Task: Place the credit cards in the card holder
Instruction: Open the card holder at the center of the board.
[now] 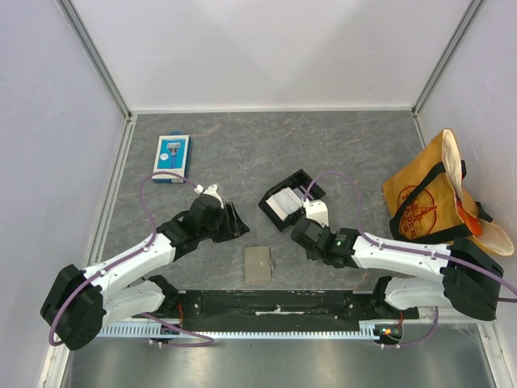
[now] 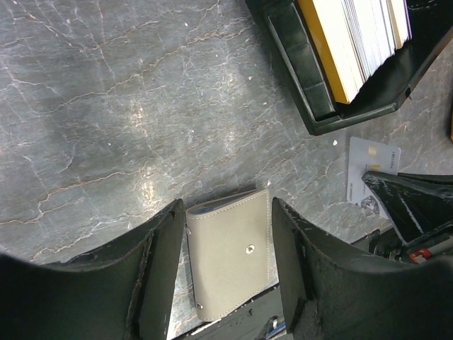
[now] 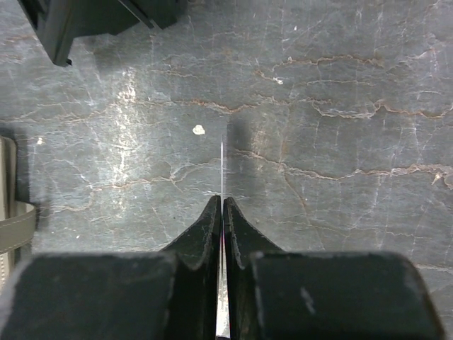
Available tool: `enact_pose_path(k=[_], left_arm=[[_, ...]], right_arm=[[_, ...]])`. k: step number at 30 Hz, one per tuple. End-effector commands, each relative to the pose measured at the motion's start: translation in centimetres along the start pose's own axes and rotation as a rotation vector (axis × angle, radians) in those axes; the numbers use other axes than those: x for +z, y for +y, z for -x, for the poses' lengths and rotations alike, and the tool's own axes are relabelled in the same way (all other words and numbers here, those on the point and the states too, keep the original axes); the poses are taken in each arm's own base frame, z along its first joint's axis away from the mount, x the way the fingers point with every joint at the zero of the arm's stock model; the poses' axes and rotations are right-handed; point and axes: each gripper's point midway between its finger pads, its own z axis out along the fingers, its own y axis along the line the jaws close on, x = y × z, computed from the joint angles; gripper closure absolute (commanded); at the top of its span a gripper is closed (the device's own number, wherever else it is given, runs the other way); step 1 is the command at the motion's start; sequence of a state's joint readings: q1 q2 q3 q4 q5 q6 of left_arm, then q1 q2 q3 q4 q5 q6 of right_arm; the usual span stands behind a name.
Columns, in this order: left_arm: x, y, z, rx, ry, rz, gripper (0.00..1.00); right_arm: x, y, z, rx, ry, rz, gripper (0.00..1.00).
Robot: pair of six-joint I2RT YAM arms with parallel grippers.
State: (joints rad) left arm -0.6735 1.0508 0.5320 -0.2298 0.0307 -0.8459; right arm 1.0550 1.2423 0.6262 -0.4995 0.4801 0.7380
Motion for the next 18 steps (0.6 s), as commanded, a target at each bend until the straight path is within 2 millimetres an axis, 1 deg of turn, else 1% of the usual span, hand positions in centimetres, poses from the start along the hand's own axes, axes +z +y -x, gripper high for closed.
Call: enact_pose_path(k=[1,4,6,10,14,18], left_arm=[[-0.1,-0.2,0.0,0.01,-0.01,-0.024,0.41],[-0.1,-0.1,-0.1,0.012,-0.005,-0.025,0.41],[-0.1,-0.1,-0.1,0.012,-0.004,-0.028,0.41],[-0.1,-0.2,-0.2,0.013,0.0,-0.031,0.41],[0.0,-0.2,-0.3,0.015,0.006,-0.033,0.41],[0.0,-0.1,-0.4,0.013,0.007,-0.033,0.41]], right_arm=[[-1.5,0.7,3.0,0.034,-0.072,0.033,0.91],[-1.5,0.6,3.0,0.027,-0.066,0.036,0.89],[-1.1,0.7,2.6,0.018,-0.047,0.038,0.89],[-0.4,0.5,1.9,-0.009,-0.015,0.018,0.96],[-0.1,0.6,1.8,-0.015,-0.005,0.026,0.95],[-0.1,0.7,1.6,-0.021,0.003,0.037,0.92]])
